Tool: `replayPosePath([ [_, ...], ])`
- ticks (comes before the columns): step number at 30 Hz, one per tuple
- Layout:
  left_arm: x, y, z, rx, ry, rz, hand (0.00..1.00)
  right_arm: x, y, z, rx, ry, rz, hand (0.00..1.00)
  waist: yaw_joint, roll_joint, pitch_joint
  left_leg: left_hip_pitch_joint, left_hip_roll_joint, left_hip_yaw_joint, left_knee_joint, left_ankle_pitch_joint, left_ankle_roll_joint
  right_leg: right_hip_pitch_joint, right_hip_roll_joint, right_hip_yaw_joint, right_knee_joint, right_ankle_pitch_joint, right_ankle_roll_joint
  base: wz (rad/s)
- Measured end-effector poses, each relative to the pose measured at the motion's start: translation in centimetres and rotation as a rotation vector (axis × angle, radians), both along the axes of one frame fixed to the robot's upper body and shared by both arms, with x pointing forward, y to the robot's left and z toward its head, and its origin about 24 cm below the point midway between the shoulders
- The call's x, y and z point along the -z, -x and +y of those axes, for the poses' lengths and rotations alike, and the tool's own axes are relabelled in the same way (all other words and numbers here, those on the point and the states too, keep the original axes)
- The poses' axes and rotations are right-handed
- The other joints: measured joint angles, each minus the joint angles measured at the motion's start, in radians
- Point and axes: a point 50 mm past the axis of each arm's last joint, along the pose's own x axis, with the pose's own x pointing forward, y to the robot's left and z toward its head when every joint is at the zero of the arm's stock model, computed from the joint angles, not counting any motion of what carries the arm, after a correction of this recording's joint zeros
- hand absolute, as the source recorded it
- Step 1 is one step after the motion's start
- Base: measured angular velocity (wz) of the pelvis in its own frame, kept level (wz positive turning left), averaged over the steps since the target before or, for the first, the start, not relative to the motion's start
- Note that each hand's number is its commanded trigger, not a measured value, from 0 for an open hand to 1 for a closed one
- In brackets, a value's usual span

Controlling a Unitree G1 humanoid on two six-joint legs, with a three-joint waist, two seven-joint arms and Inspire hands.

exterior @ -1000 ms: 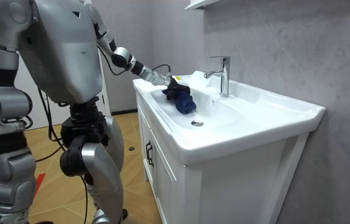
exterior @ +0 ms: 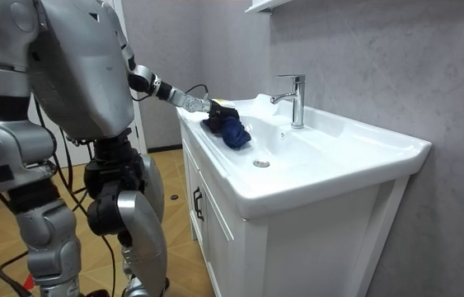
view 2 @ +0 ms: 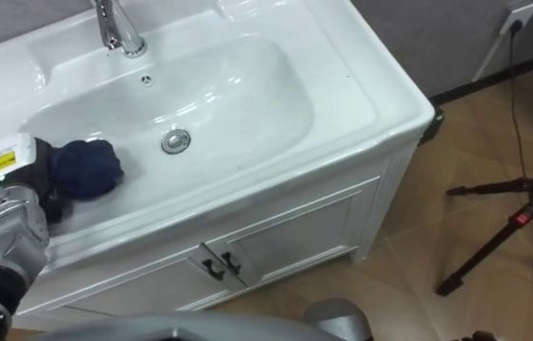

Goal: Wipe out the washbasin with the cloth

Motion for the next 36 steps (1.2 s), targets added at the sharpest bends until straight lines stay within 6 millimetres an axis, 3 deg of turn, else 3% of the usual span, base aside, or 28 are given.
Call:
replayPosePath([
  [6, -0.6, -0.3, -0.6, 0.0, 0.066, -0.092, 1.0, 0.2, -0.2, 0.5, -0.002, -0.005, -0.014, 0.0, 0.004, -0.004, 0.0024, -0.003, -0.001, -0.02, 0.001, 0.0, 0.0, 0.014, 0.0, -0.01, -0.024, 0.001, 0.001, 0.08],
  [9, -1.4, -0.8, -0.9, -0.013, 0.118, -0.178, 1.0, 0.4, -0.1, 1.0, -0.006, -0.018, -0.019, 0.0, 0.03, -0.009, 0.0053, -0.002, -0.001, -0.02, 0.0, 0.0, 0.0, 0.014, 0.001, -0.009, -0.025, 0.0, 0.001, -0.01],
  [20, -1.4, -0.7, -2.5, -0.063, 0.208, -0.283, 1.0, 1.1, 0.1, 2.8, -0.033, -0.057, -0.017, 0.0, 0.057, -0.018, 0.0005, 0.008, -0.003, -0.021, -0.017, 0.0, 0.0, 0.024, 0.003, -0.009, -0.024, -0.001, 0.003, 0.0],
  [22, -1.8, -0.7, -2.6, -0.052, 0.203, -0.318, 1.0, 1.2, 0.3, 3.0, -0.027, -0.063, -0.014, 0.0, 0.057, -0.024, 0.0038, 0.019, -0.002, -0.021, -0.018, 0.0, 0.0, 0.032, 0.003, -0.009, -0.025, -0.001, 0.003, 0.0],
  [29, -4.2, -1.0, -2.4, -0.08, 0.183, -0.529, 1.0, 1.3, 0.7, 3.2, -0.022, -0.067, -0.005, 0.0, 0.084, -0.023, -0.0021, 0.023, -0.006, -0.02, -0.019, 0.0, 0.001, 0.037, 0.001, 0.0, -0.04, 0.005, 0.009, -0.01],
  [36, -4.2, 0.4, -1.5, -0.139, 0.164, -0.586, 1.0, 1.4, 1.0, 3.5, -0.037, -0.076, -0.004, 0.0, 0.105, -0.018, -0.001, 0.037, -0.01, -0.021, -0.022, 0.0, 0.001, 0.051, -0.001, 0.007, -0.043, 0.003, 0.012, 0.01],
])
